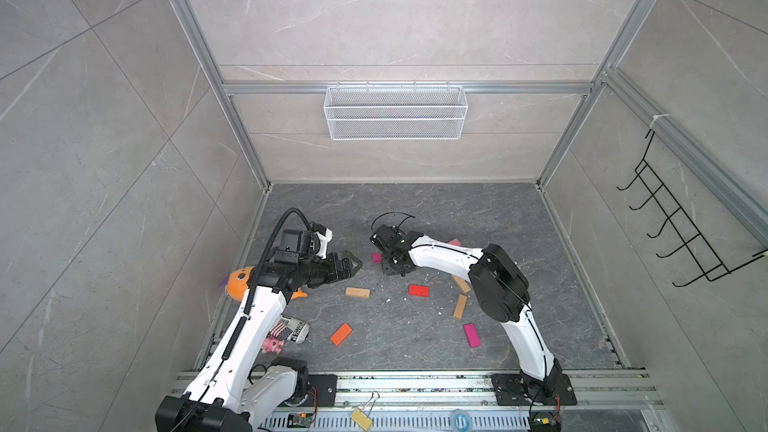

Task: Assemble the letter p with building blocks
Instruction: Assemble the building block at the center of the board.

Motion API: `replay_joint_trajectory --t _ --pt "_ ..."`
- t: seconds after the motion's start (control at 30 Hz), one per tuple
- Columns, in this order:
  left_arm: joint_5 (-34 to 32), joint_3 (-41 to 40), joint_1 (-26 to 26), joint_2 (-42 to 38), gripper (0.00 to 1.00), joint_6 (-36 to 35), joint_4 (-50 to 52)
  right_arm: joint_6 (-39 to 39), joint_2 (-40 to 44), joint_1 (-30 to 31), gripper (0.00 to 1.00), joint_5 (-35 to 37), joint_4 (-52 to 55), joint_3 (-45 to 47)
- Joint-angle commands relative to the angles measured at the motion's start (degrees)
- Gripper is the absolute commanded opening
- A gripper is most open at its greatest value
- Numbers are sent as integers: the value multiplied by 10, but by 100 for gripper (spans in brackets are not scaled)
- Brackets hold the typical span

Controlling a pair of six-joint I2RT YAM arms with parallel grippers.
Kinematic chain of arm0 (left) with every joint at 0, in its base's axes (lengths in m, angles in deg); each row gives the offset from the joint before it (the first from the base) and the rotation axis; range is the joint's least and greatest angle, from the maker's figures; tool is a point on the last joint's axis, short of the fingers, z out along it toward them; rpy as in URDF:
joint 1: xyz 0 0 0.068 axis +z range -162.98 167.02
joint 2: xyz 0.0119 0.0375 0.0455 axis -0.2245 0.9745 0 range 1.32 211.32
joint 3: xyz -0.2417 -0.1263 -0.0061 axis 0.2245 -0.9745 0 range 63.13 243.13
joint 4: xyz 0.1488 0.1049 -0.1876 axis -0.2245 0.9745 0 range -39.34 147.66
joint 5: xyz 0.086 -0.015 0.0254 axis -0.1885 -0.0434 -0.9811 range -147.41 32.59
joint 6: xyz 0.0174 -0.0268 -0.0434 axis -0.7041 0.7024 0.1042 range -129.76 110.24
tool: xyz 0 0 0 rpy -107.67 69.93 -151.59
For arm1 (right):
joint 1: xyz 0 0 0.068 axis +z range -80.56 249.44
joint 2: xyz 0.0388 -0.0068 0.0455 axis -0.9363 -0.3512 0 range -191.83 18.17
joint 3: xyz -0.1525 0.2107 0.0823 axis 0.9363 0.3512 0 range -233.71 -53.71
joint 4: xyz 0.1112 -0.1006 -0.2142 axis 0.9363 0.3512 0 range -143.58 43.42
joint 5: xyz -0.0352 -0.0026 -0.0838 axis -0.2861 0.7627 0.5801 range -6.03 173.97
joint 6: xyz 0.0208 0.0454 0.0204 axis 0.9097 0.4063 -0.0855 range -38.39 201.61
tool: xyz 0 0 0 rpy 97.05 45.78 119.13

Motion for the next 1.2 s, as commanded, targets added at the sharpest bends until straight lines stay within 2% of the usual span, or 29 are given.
replay_joint_trajectory --t 0.0,0.37,0.67,0.93,1.17 --pt "14 -1 4 -6 100 -4 2 -10 -23 -1 37 2 23 -2" --pt "13 -2 4 -4 100 -4 2 -12 -23 -2 51 -2 20 -1" --pt "11 0 7 -3 100 -4 5 -16 0 -2 70 -8 19 2" --pt "-3 1 11 2 100 -2 9 -46 102 -2 86 -29 -6 45" --pt "-31 4 11 7 100 0 15 -78 222 -12 100 -47 -46 150"
